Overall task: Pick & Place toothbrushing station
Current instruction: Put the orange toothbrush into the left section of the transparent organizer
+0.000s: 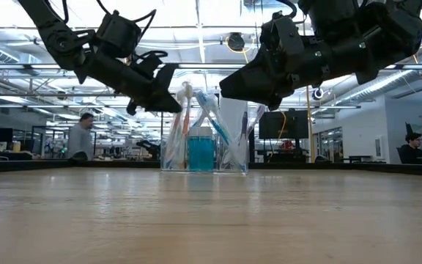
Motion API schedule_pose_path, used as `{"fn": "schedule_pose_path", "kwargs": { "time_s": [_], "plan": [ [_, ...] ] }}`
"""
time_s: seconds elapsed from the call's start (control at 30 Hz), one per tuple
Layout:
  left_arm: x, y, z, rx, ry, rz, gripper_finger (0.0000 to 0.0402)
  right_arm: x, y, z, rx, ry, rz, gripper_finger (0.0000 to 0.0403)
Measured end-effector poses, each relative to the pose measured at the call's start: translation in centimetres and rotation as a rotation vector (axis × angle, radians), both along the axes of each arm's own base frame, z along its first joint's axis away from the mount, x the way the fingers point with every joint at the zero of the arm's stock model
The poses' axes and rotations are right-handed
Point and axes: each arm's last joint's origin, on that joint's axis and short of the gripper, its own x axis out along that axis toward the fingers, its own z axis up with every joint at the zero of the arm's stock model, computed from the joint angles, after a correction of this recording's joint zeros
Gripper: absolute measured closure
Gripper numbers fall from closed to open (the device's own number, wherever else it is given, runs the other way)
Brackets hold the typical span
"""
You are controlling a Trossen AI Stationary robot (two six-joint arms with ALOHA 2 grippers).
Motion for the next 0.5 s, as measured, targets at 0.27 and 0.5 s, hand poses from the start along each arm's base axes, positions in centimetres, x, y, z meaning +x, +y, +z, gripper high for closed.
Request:
{"fn": "schedule_pose_path", "kwargs": {
  "time_s": [0.27,0.5],
  "plan": [
    [-0.5,0.01,-1.06,-0.062,0.098,0.083,0.0378,-0.01,0.0,-0.06,-0.001,0.006,0.0,0.0279],
    [-0.29,-0.3,-0.87,-0.05,0.081,0.07,0.0393,-0.01,0.0,-0.07,-0.001,0.007,0.0,0.0279]
  ]
}}
